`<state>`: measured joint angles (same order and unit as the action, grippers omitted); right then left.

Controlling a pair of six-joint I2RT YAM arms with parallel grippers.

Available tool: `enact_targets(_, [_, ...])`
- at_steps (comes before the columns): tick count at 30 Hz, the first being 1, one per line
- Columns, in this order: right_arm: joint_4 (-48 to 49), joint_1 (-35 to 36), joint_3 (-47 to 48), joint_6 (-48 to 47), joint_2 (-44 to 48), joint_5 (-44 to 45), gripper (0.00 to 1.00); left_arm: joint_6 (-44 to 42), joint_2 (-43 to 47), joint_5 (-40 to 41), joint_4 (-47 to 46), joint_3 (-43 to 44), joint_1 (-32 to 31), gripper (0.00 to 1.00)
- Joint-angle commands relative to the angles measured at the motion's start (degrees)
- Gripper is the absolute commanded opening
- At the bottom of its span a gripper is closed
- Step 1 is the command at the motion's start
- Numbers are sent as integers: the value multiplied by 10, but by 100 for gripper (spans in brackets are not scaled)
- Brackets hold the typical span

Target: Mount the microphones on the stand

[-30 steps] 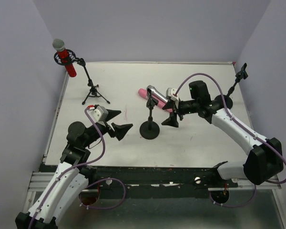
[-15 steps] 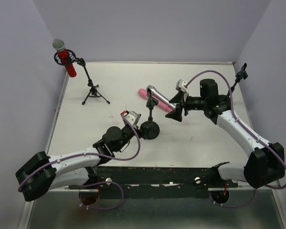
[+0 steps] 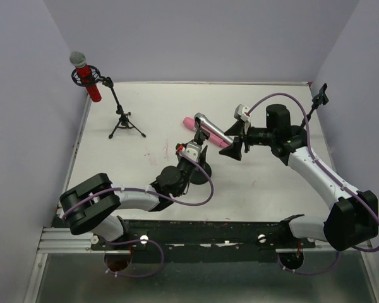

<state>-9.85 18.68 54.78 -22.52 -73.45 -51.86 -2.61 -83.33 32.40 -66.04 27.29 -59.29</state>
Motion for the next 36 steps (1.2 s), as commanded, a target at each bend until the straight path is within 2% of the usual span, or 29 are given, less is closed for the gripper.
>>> enact_targets(1, [11,-2,-7,0,4,4,89,-36,-34,45,-76,26,-13,57])
enact_targets(8, [11,-3,-9,0,3,6,89,-38,-47,28,-89,22,-14,23])
enact_targets(10, [11,-3,-9,-1,2,8,89,-45,-37,7,-88,15,-15,11])
enact_targets(13, [10,-3,-9,-2,3,9,89,-53,-3,-61,-74,-8,-9,0])
enact_targets(15, [8,-4,-9,-4,4,12,90,-43,39,-135,-39,-27,8,0])
enact_targets(17, [5,-6,-8,-7,5,14,89,1,90,-249,19,-39,52,0])
enact_targets(20, [4,-7,-7,-9,6,13,90,75,155,-502,121,-22,158,0])
enact_targets(21, [4,-7,-7,-11,6,10,90,71,167,-581,154,-9,188,0])
enact_targets(24, [2,-7,-7,-14,6,7,90,30,172,-740,284,56,242,0])
enact_targets(26, [1,-8,-8,-14,6,7,90,16,151,-811,311,94,258,0])
enact_targets(29, [0,-7,-10,-16,6,6,90,50,86,-895,246,125,284,0])
enact_targets(36, [-2,-14,-11,-20,9,6,90,79,-17,-938,117,158,297,0])
